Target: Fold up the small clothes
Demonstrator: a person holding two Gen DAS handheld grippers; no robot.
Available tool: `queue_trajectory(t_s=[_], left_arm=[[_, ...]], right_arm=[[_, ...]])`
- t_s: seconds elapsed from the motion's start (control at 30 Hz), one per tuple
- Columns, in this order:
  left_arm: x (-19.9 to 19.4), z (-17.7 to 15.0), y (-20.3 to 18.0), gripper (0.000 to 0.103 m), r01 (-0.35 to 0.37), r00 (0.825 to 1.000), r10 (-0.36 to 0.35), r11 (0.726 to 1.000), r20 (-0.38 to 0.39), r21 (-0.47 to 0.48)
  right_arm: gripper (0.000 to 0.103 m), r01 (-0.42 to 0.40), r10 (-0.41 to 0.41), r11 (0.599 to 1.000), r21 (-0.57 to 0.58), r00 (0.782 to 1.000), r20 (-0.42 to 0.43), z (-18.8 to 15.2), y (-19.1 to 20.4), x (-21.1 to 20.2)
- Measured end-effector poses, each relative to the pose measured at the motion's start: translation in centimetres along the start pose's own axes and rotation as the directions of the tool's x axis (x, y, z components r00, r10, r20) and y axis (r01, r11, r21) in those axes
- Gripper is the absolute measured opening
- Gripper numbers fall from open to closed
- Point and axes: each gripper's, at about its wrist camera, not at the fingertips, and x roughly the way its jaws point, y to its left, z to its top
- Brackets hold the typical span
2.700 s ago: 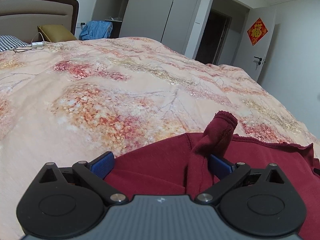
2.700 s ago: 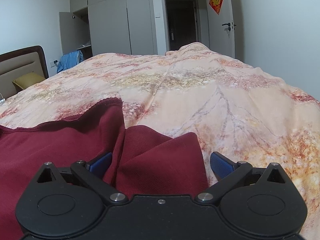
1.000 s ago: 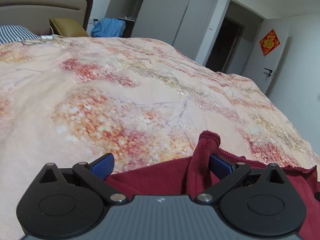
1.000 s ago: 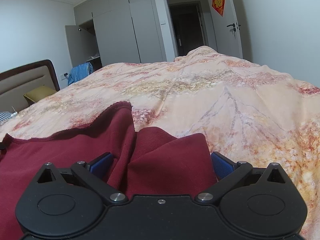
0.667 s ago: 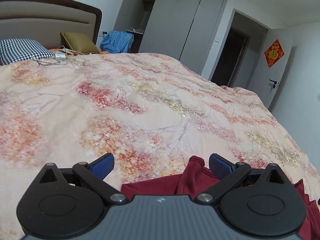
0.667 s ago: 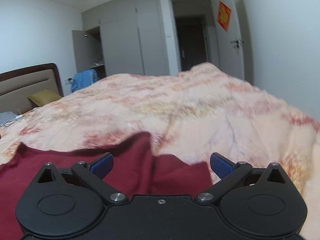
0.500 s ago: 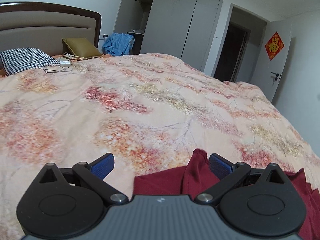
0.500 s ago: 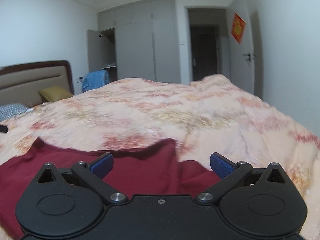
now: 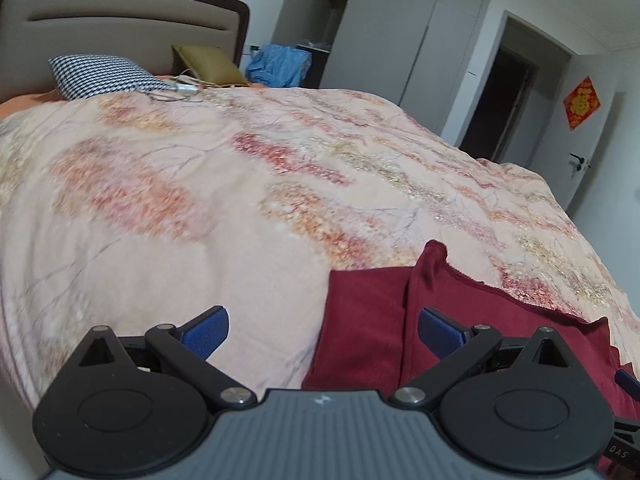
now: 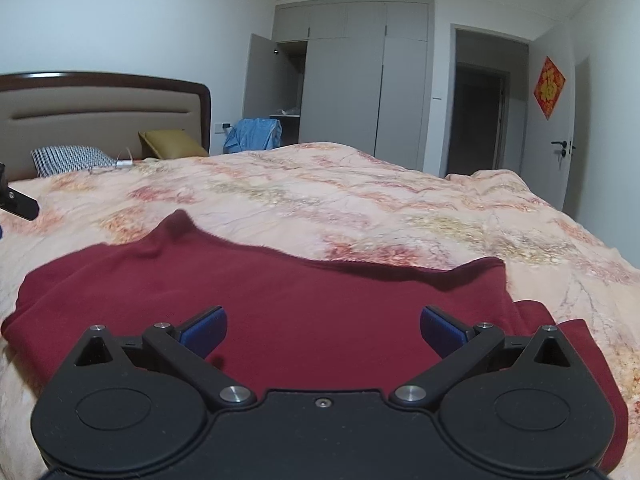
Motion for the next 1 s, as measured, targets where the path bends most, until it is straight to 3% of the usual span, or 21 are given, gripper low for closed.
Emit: queue_trajectory(t_s=[0.27,0.43,0.7,1.0], left_arm=[[-2.8,-4.6,0.4,0.103,0.026,0.999,-0.024,0.995,0.024,-0.094],[-3.2,-6.9,-0.4,0.103,0.053,0.999,-0.051,0.985,0.019,-0.162],[-3.3,-9.0,-2.3,0.103,0.074,0.997,-0.078,0.980,-0.015,-0.182],[-3.0,-11.2,-3.5,0.103,0.100,0.990,-0.115,0.980,-0.081,-0.173]], right_arm=[[0.103,0.023,-0.022,0.994,-0.105,1.000,0.004,-3.0,1.9,-1.2],[0.103,0.048,-0.044,0.994,-0.097,0.998,0.048,-5.1,2.5,-2.7],[0.103,0.047,-0.043,0.998,-0.037,0.995,0.092,-7.0,2.5,-4.0],[0.103,0.098,-0.087,0.992,-0.079,0.987,0.132,-7.5,3.3,-4.3]])
